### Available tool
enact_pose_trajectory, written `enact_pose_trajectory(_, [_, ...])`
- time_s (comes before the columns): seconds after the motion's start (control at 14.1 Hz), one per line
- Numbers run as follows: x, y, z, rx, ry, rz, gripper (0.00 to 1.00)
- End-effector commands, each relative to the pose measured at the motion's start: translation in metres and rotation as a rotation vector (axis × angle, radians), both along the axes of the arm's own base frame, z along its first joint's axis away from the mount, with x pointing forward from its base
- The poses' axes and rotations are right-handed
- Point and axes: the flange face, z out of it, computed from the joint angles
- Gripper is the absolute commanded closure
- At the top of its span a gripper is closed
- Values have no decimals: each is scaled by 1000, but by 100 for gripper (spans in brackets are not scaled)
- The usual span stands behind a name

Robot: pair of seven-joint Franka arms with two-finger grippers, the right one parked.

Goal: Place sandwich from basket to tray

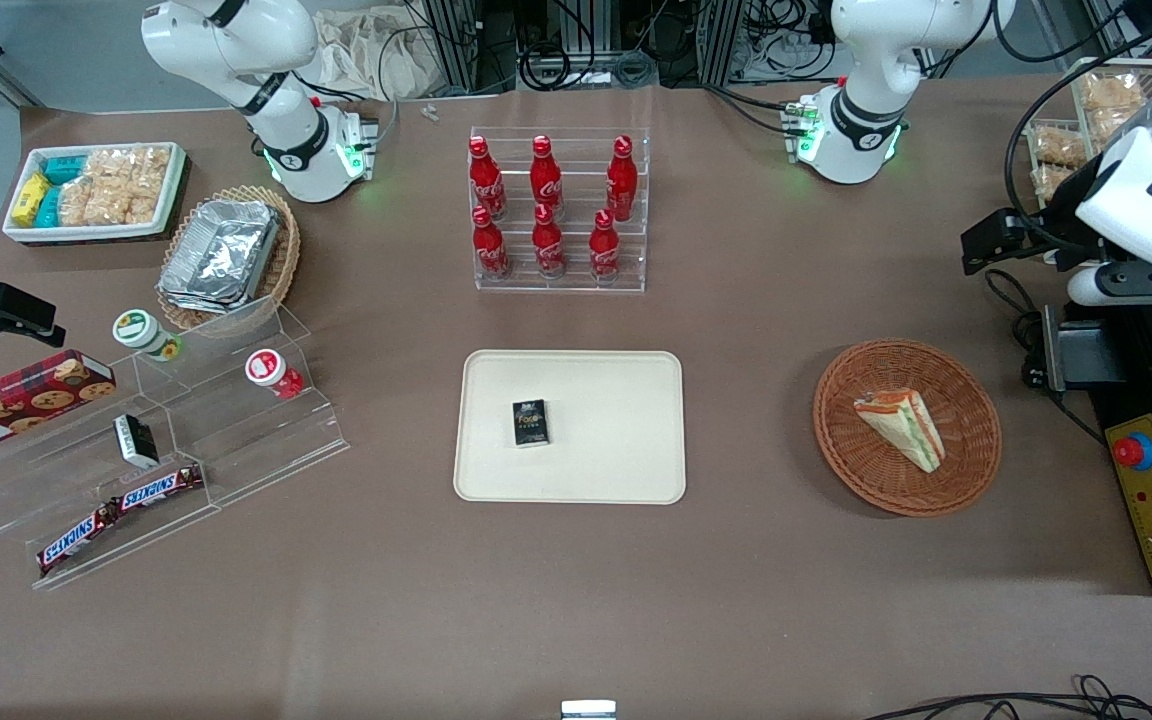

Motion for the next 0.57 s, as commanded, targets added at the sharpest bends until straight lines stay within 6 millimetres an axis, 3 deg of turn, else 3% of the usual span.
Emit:
enact_pose_trajectory(0.0, [-5,2,4,21,25,-3,0])
enact_pose_trajectory(0.5, [-4,7,-15,36,73,35,0])
